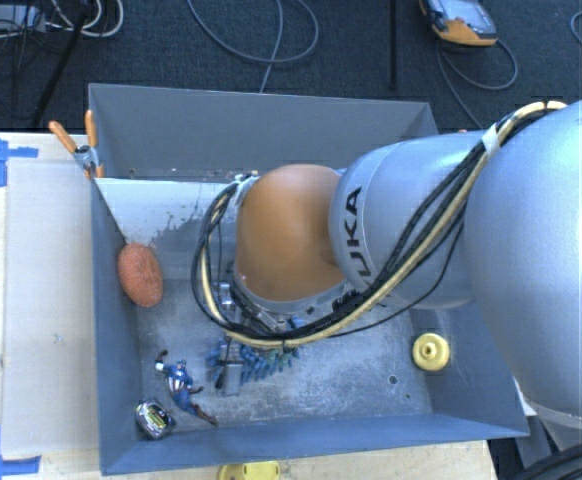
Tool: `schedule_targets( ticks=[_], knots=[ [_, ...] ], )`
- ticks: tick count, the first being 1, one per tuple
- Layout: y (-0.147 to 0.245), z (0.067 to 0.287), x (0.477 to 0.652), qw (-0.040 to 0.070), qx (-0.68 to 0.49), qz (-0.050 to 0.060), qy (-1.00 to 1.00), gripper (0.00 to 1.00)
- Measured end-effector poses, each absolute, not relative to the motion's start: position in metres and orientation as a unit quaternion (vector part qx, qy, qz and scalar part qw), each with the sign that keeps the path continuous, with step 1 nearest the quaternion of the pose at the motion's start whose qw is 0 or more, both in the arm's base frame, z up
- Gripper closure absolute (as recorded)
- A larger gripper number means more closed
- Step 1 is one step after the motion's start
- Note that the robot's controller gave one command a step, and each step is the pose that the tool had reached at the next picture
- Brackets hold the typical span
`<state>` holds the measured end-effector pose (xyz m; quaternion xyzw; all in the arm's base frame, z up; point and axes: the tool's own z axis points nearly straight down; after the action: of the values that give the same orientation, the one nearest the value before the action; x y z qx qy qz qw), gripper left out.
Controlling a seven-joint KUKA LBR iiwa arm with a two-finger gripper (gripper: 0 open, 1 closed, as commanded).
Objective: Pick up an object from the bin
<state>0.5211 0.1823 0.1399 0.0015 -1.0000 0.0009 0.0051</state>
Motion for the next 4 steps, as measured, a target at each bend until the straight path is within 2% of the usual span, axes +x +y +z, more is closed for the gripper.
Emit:
schedule_targets(
  ticks=[1,2,3,4],
  knots=[
    [0.181,0.145,0.523,0.001,-0.001,0.0,-1.0,0.0],
    [0.118,0.089,0.561,-0.001,0.046,0.0,-0.999,0.0],
    [0.097,0.087,0.562,0.003,0.069,0.001,-0.998,0.0],
    [0.098,0.103,0.562,-0.001,0.061,0.0,-0.998,0.0]
  ],
)
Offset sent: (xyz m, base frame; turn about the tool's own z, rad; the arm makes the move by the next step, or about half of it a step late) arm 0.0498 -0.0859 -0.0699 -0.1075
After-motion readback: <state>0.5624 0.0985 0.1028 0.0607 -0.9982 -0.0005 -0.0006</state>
